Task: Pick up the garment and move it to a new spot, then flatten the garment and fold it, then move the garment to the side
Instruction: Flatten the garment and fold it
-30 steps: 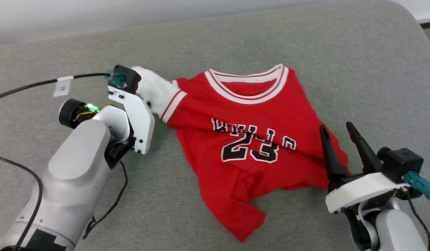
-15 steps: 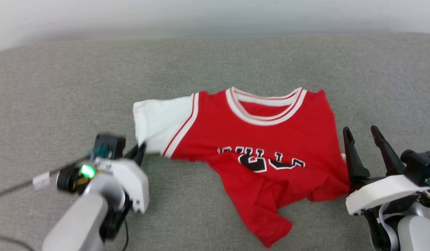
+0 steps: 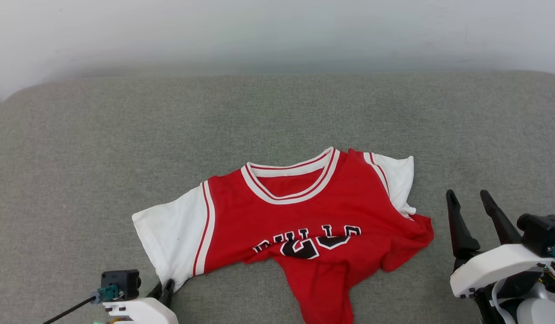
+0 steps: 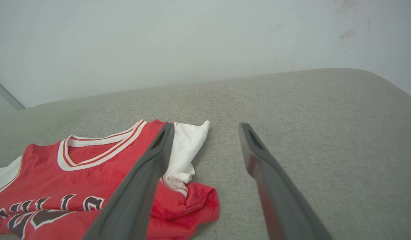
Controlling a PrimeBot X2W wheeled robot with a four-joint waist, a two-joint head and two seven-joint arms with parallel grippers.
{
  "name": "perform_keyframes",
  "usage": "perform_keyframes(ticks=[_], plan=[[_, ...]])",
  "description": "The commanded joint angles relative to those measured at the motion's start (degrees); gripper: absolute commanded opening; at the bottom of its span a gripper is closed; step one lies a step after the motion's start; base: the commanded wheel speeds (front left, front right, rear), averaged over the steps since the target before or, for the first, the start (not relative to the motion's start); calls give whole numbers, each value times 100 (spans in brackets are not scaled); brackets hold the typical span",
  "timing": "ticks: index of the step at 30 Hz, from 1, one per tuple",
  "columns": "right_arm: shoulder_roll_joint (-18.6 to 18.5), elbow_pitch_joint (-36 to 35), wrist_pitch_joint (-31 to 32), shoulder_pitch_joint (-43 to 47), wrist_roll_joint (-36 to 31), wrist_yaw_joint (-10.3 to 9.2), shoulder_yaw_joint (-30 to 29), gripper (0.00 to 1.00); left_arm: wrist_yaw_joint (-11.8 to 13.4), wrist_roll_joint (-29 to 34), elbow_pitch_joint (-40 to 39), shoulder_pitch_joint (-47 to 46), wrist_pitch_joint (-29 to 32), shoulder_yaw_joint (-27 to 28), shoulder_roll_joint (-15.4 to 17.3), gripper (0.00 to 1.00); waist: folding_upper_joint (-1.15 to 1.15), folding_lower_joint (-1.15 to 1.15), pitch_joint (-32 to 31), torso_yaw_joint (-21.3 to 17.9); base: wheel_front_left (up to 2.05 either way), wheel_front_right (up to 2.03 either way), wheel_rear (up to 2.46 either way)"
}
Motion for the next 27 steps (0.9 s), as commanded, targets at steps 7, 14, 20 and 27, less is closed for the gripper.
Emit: perform_keyframes(ticks=[7, 14, 20, 27], plan=[[-5, 71, 328, 116, 150, -2, -184, 100, 167, 432, -306, -248, -902, 221, 14, 100, 0, 0, -236, -48, 0, 0, 0], [-140, 177, 725, -8, 363, -2, -361, 100, 166, 717, -463, -585, -1741, 383, -66, 100, 0, 0, -307, -38, 0, 0, 0], [-372, 406, 1338, -380, 667, -2, -459, 100, 93, 836, -521, -990, -1943, 424, -168, 100, 0, 0, -135, 86, 0, 0, 0], [-924, 1032, 2918, -1285, 1206, -2, -399, 100, 56, 984, -727, -1409, -2031, 327, -368, 100, 0, 0, 344, 439, 0, 0, 0]])
